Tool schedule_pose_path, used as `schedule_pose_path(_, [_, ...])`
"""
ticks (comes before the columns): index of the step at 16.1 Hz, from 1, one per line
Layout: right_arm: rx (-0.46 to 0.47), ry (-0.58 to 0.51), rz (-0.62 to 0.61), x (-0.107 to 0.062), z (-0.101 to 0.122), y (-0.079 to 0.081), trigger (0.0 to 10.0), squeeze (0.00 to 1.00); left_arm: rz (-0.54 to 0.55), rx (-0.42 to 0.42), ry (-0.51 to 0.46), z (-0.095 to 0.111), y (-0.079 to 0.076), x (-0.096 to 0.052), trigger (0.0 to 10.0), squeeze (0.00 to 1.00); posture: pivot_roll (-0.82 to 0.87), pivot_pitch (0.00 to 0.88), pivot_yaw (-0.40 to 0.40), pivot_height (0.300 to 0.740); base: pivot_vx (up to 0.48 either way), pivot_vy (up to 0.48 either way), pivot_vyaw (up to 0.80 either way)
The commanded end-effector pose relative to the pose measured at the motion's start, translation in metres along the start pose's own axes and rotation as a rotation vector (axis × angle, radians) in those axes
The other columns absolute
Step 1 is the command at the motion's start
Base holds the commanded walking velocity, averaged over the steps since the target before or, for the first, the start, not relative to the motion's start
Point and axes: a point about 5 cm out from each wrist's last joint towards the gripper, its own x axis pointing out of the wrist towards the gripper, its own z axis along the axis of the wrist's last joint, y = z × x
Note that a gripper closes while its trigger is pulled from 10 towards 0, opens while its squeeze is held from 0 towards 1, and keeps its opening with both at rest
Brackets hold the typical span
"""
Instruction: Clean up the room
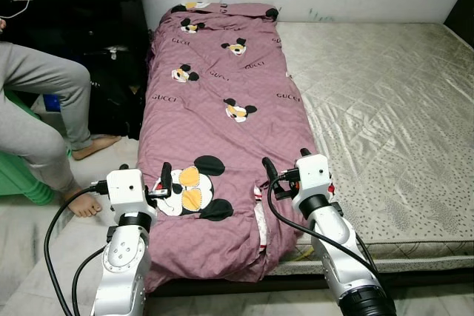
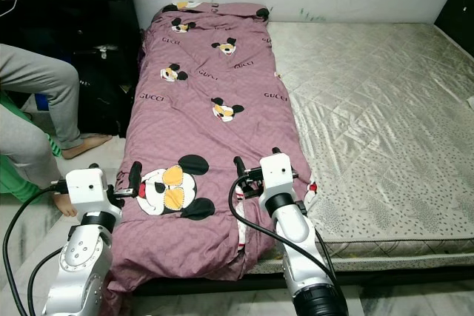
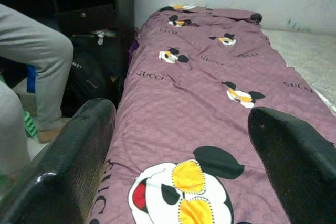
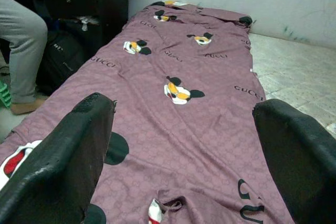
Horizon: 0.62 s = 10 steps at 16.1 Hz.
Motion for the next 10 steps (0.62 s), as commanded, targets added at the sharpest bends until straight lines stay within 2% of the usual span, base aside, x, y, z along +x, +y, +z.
schedule_pose_path(1, [0.005,-0.004,0.001,0.0018,0.0027,-0.0014,10.0,0.00,-0.003,-0.012,0.005,0.0007,0.0000,0.0015,10.0,0.00,0.03,0.077,-0.036,0.728,0.000,0.000,0.00])
schedule_pose_path(6, [0.008,-0.002,0.007,0.0019,0.0027,-0.0019,10.0,0.00,0.022,-0.022,0.000,0.0017,0.0021,0.0009,10.0,0.00,0.03,0.087,-0.042,0.724,0.000,0.000,0.00])
schedule_pose_path(10, [0.007,0.002,0.018,0.0015,0.0018,-0.0007,10.0,0.00,0.020,-0.017,0.007,0.0008,0.0018,0.0005,10.0,0.00,0.03,0.083,-0.042,0.677,0.000,0.000,0.00])
